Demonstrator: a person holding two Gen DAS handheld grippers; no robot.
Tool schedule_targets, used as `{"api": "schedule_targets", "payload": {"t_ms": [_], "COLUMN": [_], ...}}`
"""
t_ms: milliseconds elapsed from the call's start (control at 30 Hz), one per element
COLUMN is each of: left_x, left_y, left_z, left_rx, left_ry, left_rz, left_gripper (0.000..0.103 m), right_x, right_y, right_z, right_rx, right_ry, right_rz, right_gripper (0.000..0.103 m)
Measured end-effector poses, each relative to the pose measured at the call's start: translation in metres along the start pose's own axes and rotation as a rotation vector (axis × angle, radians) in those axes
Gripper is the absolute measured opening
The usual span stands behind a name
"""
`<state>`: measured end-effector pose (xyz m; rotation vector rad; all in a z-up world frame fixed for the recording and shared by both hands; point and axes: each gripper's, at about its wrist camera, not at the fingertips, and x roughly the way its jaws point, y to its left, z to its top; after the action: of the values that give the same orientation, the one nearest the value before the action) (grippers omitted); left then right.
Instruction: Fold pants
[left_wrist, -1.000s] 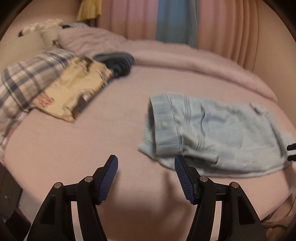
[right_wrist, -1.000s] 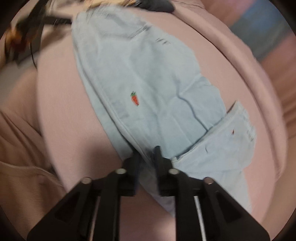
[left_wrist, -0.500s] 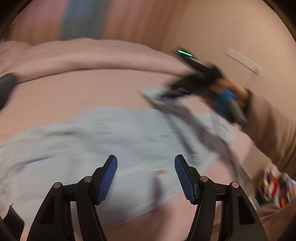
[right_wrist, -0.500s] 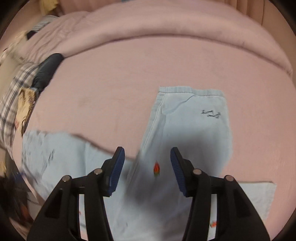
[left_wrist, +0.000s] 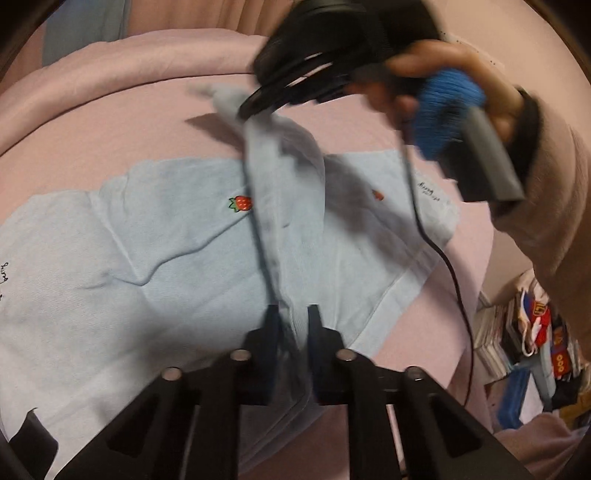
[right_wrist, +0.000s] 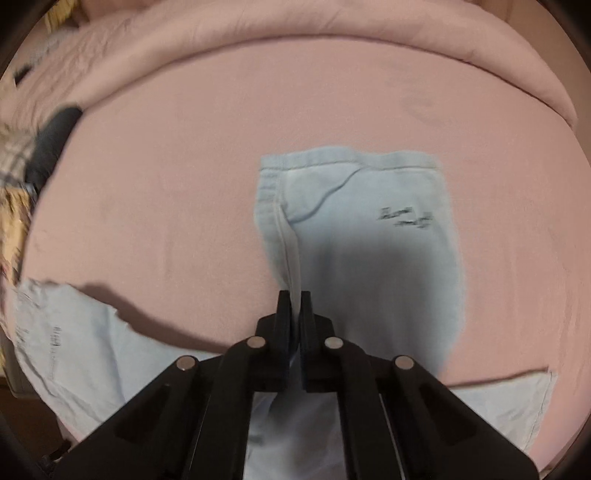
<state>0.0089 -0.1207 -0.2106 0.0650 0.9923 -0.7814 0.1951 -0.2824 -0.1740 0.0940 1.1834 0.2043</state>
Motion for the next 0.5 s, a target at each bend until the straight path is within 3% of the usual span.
{"api": "schedule_targets", "payload": {"t_ms": [200,333,433,500], "left_x": [-0.012,-0.009,-0.004,0.006], "left_y": [-0.02,-0.031,-0.033,-0.037], "left_z": [0.005,0.007,0.006,-0.001], "left_rx": [0.077,0.161,0.195,0.211], "left_ry": [-0.054,-0.064,-0.033,-0.005], "left_rz": [0.019,0.076,0.098,0.109], "left_gripper": [0.003,0.003,0.003,0.003], "right_x": [-0.079,-0.118,-0.116,-0.1], "right_y": [-0.043,-0.078,-0.103,-0.116], "right_z": [-0.043,-0.083,-0.121,-0.155], "right_rx": [0.135,0.254,0.381,0.495], "right_ry": [-0.213,-0.336,-0.356,-0.31], "right_rz": [0.113,0.15,0.164,0.169], "right_gripper": [0.003,0.004,0.005,0.007]}}
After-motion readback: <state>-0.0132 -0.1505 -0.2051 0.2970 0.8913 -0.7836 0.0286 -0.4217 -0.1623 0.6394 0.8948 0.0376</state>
